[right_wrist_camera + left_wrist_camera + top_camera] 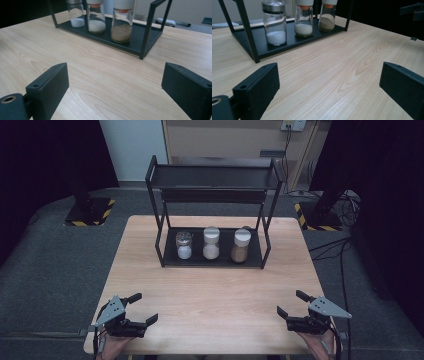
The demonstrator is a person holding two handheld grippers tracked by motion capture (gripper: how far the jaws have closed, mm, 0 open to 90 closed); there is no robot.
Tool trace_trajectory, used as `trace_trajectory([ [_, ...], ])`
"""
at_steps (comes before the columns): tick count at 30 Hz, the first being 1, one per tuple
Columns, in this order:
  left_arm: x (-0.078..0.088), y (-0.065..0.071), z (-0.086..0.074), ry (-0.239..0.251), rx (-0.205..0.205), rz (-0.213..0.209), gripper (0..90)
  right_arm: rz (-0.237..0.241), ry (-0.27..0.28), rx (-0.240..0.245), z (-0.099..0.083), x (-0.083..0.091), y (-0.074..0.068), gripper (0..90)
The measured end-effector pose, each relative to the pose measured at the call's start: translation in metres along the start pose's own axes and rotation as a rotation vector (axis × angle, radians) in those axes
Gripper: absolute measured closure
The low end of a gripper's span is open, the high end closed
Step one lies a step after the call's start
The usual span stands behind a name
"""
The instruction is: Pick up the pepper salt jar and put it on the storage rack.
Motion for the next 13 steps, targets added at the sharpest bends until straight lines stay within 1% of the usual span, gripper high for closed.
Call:
trace_trajectory([
  [3,0.001,-0.0004,-0.001,0.012,0.009,0.005,1.7,-0.012,0.002,-0.021,-0.0018,0.0023,0.0022,7.2],
  [5,0.0012,-0.0007,-0.0013,0.015,0.012,0.006,1.7,-0.014,0.004,-0.025,-0.0026,0.0028,0.003,7.2],
  [13,0.0013,-0.0015,-0.0016,0.019,0.017,0.006,1.7,-0.014,-0.002,-0.018,-0.002,0.0021,0.0025,7.0],
])
Point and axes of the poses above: each handheld gripper's, and its own axes: x roughly backward along the jaws, z roughly out of its top, y roughly to its right, the point moved 6 cm from there along -x, roughly forward along the jaws, and after that the axes turned 13 degrees about -y, right-handed, at the moved point
